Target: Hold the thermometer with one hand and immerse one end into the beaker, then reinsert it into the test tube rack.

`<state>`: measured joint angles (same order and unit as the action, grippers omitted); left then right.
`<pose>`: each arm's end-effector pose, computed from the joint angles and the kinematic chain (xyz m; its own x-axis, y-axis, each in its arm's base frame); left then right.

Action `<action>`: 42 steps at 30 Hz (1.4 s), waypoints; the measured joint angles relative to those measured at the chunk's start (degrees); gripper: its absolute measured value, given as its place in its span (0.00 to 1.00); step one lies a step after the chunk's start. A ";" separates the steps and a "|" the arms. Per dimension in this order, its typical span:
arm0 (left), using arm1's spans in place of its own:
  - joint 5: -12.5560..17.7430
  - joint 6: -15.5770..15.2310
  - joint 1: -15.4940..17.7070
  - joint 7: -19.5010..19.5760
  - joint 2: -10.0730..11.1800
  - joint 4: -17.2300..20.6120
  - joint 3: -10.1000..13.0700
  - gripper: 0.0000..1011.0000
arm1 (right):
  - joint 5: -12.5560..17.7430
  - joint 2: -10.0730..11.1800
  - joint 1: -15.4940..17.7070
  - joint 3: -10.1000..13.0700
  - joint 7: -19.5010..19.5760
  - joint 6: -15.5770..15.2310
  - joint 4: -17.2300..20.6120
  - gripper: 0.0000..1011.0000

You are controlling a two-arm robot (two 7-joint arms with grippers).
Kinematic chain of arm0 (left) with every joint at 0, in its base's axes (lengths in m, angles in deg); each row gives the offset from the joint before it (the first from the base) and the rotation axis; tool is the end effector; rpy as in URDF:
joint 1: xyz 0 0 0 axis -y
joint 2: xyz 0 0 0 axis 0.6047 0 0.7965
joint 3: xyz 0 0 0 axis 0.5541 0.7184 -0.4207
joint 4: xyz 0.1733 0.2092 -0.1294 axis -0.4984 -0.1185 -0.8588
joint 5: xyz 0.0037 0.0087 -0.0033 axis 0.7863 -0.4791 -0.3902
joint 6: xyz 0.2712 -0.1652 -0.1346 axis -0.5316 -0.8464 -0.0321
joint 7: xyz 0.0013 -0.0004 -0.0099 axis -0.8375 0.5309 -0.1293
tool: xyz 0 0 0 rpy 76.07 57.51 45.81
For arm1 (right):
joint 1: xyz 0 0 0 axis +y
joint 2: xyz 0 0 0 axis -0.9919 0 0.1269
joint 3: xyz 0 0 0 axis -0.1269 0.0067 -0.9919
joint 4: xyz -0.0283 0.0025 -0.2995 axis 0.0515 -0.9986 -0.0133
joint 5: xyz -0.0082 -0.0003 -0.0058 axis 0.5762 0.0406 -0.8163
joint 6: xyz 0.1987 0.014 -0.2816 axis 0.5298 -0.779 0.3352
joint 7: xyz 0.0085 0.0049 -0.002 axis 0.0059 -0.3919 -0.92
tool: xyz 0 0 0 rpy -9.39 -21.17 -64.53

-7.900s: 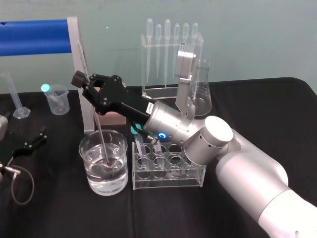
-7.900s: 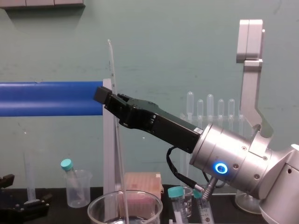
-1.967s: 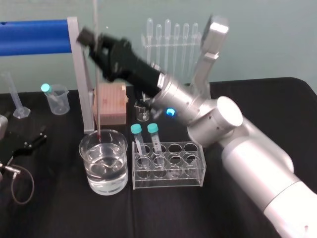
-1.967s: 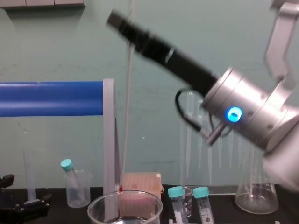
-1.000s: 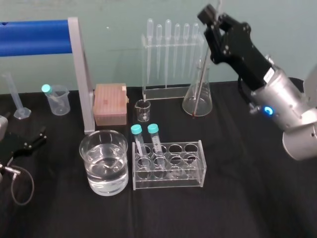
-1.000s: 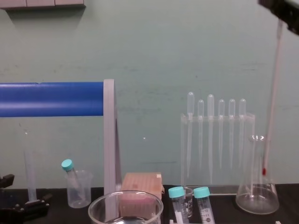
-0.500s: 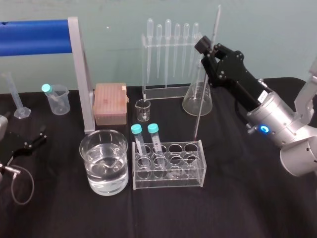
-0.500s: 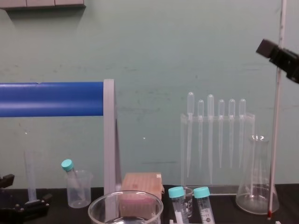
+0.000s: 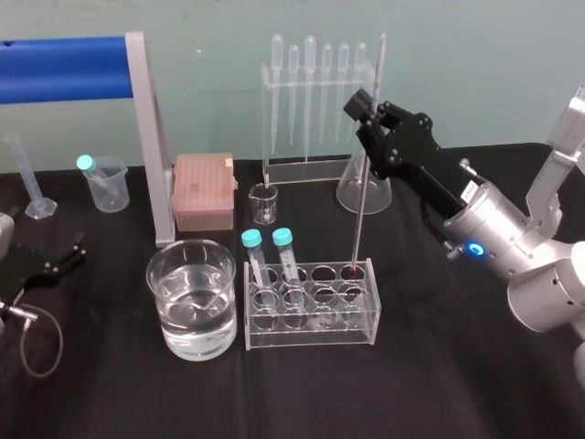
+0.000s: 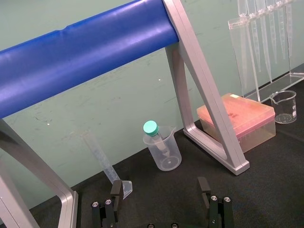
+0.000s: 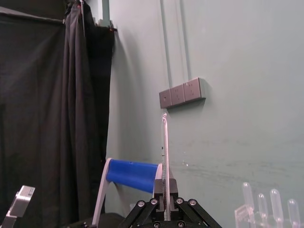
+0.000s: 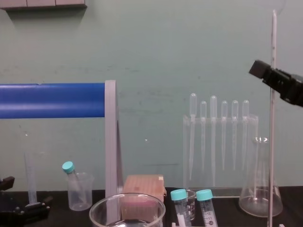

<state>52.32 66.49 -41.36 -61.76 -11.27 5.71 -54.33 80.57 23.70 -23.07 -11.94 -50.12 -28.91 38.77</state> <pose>0.3940 0.0794 -0.3178 0.2921 0.8803 0.3738 -0.9553 0.2871 0.0703 0.4345 -0.0600 -0.2598 0.7572 -0.6532 -0.0061 0.5850 0.6739 0.4512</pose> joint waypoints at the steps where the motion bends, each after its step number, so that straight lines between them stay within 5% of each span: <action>1: 0.00 0.00 0.00 0.00 0.00 0.00 0.00 1.00 | -0.01 -0.07 -0.06 -0.10 -0.16 0.03 -0.45 0.05; 42: 0.00 0.00 0.00 0.00 0.00 0.00 0.00 1.00 | 0.58 -1.71 -2.70 -2.55 -2.31 -2.19 -9.39 0.05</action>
<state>52.32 66.49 -41.36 -61.76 -11.27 5.71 -54.33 81.15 21.99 -25.77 -14.49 -52.43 -31.09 29.38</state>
